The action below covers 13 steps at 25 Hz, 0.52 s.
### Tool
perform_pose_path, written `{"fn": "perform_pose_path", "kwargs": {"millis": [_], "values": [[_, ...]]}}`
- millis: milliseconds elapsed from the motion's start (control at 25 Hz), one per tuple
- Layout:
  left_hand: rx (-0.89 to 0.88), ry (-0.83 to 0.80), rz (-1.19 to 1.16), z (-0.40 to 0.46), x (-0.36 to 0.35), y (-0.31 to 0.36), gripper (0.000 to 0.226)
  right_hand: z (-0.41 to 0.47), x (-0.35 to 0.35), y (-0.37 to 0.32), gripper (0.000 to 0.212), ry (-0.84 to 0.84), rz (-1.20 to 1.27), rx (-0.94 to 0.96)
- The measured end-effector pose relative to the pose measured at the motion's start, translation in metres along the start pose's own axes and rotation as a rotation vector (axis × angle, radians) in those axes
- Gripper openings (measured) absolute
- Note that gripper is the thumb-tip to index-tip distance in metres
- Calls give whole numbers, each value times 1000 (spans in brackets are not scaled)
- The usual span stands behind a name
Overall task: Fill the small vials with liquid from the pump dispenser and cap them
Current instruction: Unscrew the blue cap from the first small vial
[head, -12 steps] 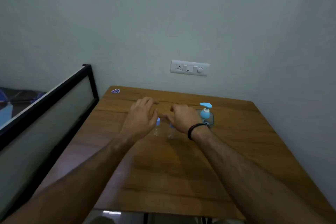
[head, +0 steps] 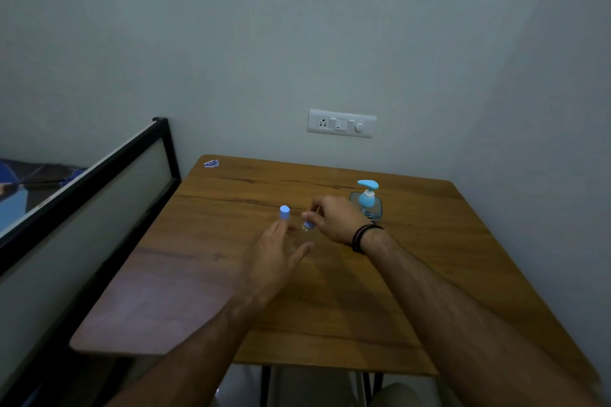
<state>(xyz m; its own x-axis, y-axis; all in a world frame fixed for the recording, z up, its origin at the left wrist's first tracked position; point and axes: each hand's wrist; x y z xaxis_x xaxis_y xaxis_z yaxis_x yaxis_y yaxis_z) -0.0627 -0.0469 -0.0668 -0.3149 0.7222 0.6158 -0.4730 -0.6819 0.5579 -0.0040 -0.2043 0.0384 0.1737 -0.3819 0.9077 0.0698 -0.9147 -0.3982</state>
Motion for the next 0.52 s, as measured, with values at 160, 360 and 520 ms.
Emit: {"fn": "perform_pose_path", "kwargs": {"millis": [160,360,520], "values": [[75,7,-56,-11,-20,-3,34,-11,-9,12,21,-72,13,16],[42,49,-100,-21,-28,-4,30,-13,-13,27,19,-118,-20,125],[23,71,-106,-25,-28,-9,27,-14,-19,28,43,-132,35,40]]}}
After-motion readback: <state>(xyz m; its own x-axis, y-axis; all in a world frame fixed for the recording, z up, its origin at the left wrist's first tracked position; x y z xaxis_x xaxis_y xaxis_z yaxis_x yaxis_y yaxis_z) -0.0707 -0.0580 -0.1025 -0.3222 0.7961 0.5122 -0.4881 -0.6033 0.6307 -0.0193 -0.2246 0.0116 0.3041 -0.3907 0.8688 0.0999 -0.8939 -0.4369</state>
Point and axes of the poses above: each hand's wrist, its own z-axis towards the middle knuckle, its own x-axis out of the back of the hand, y = z × x, and after that the axes turned 15 degrees about -x, right-handed
